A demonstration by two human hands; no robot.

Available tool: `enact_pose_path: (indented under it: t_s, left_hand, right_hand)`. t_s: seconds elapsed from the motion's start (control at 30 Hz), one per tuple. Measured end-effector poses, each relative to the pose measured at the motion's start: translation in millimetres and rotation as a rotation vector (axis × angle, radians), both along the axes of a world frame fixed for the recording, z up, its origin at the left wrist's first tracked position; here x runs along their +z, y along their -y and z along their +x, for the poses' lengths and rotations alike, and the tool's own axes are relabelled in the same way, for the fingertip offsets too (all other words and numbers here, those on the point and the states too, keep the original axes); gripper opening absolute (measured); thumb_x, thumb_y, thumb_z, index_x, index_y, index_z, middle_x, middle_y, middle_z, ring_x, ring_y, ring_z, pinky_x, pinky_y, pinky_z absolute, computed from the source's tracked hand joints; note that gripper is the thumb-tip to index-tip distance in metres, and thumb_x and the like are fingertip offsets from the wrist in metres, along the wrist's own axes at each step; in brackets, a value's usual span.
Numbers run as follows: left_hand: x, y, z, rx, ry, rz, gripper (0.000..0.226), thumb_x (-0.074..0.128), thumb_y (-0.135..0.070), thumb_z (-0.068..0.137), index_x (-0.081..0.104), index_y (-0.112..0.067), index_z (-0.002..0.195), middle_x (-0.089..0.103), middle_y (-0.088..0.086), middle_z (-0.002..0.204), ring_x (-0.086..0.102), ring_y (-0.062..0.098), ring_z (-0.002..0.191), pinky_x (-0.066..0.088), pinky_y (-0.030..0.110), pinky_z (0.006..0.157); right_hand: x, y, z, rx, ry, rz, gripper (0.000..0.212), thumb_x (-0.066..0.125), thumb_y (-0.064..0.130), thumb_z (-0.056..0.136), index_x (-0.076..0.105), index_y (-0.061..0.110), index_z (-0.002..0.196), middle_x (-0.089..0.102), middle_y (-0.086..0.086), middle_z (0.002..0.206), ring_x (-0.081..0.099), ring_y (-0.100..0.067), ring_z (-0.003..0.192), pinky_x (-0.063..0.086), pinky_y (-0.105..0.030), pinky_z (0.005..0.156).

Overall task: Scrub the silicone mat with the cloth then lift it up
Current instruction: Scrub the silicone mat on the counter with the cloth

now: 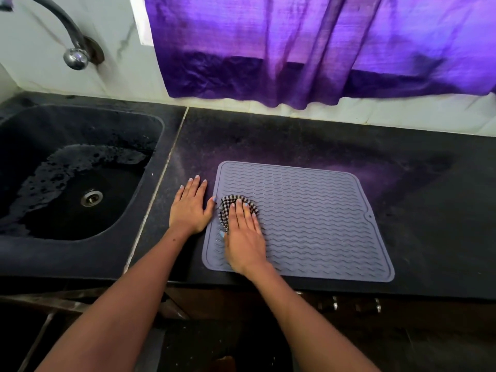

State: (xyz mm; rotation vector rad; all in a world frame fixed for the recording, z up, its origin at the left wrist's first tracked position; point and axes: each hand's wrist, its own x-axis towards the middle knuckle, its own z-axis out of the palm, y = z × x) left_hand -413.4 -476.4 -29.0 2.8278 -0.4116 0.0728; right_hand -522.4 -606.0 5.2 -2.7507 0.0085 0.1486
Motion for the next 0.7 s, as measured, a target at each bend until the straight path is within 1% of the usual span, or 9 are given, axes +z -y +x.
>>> enact_pose_path:
  t_s: [0.1, 0.2, 0.3, 0.37, 0.47, 0.5, 0.57, 0.63, 0.7]
  left_hand:
    - [-1, 1, 0, 0.006, -0.007, 0.01, 0.085, -0.001, -0.06, 0.08, 0.021, -0.015, 0.15, 0.012, 0.005, 0.159, 0.006, 0.017, 0.147, 0.0, 0.033, 0.118]
    - [-2, 1, 1, 0.008, -0.012, 0.019, 0.074, 0.009, -0.053, 0.087, 0.02, -0.014, 0.15, 0.012, 0.005, 0.159, 0.006, 0.018, 0.147, 0.0, 0.034, 0.118]
    - [-2, 1, 1, 0.013, -0.021, 0.011, 0.072, 0.011, -0.051, 0.088, 0.021, -0.014, 0.149, 0.012, 0.006, 0.159, 0.006, 0.018, 0.147, 0.001, 0.035, 0.119]
    - [-2, 1, 1, 0.011, -0.034, 0.024, 0.073, 0.009, -0.051, 0.088, 0.019, -0.014, 0.15, 0.01, 0.005, 0.159, 0.005, 0.018, 0.147, 0.0, 0.035, 0.119]
    - [1, 1, 0, 0.007, -0.049, 0.032, 0.068, 0.011, -0.05, 0.092, 0.017, -0.015, 0.15, 0.009, 0.005, 0.159, 0.003, 0.017, 0.147, -0.001, 0.035, 0.119]
    - [1, 1, 0, 0.006, -0.047, 0.037, 0.065, 0.013, -0.048, 0.095, 0.017, -0.015, 0.15, 0.008, 0.005, 0.159, 0.003, 0.017, 0.147, -0.001, 0.035, 0.119]
    - [1, 1, 0, 0.004, -0.044, 0.04, 0.062, 0.016, -0.047, 0.097, 0.017, -0.014, 0.15, 0.008, 0.005, 0.159, 0.003, 0.018, 0.147, -0.001, 0.035, 0.119]
    - [1, 1, 0, 0.005, -0.039, 0.027, 0.063, 0.016, -0.047, 0.096, 0.019, -0.014, 0.15, 0.01, 0.006, 0.159, 0.005, 0.018, 0.147, 0.0, 0.035, 0.119]
    - [1, 1, -1, 0.004, -0.036, 0.022, 0.06, 0.021, -0.045, 0.099, 0.02, -0.013, 0.15, 0.011, 0.007, 0.159, 0.005, 0.018, 0.147, 0.0, 0.035, 0.119]
  right_hand:
    - [-6, 4, 3, 0.002, 0.036, -0.049, 0.067, 0.032, 0.033, 0.098, -0.005, 0.009, 0.149, -0.012, -0.006, 0.157, -0.015, -0.018, 0.144, -0.008, -0.033, 0.118]
    - [-2, 10, 7, 0.065, -0.005, -0.05, 0.065, 0.031, 0.035, 0.099, -0.003, 0.012, 0.149, -0.011, -0.004, 0.158, -0.014, -0.017, 0.145, -0.008, -0.03, 0.116]
    - [3, 17, 12, 0.088, -0.052, 0.0, 0.062, 0.034, 0.031, 0.099, 0.001, 0.014, 0.149, -0.007, 0.0, 0.158, -0.01, -0.014, 0.145, -0.007, -0.027, 0.115]
    - [15, 20, 19, 0.061, -0.117, 0.163, 0.058, 0.036, 0.027, 0.1, 0.008, 0.017, 0.149, 0.0, 0.003, 0.158, -0.004, -0.012, 0.145, -0.002, -0.029, 0.117]
    - [34, 25, 24, -0.148, -0.17, 0.606, 0.049, 0.037, 0.023, 0.1, 0.025, 0.019, 0.147, 0.023, 0.001, 0.154, 0.021, -0.018, 0.142, 0.017, -0.037, 0.118]
    - [38, 23, 23, -0.209, -0.138, 0.661, 0.048, 0.037, 0.021, 0.099, 0.028, 0.019, 0.146, 0.03, -0.001, 0.152, 0.027, -0.02, 0.14, 0.022, -0.038, 0.116]
    - [38, 10, 13, -0.216, -0.096, 0.534, 0.051, 0.039, 0.016, 0.098, 0.024, 0.015, 0.147, 0.026, -0.004, 0.154, 0.024, -0.021, 0.142, 0.02, -0.038, 0.118]
    - [27, -11, -6, -0.135, -0.085, 0.273, 0.059, 0.04, 0.015, 0.096, 0.013, 0.01, 0.149, 0.008, -0.007, 0.157, 0.006, -0.021, 0.146, 0.004, -0.034, 0.119]
    - [9, -29, -25, -0.057, 0.008, 0.038, 0.066, 0.038, 0.022, 0.096, 0.002, 0.004, 0.148, -0.004, -0.014, 0.157, -0.005, -0.024, 0.146, -0.005, -0.034, 0.117]
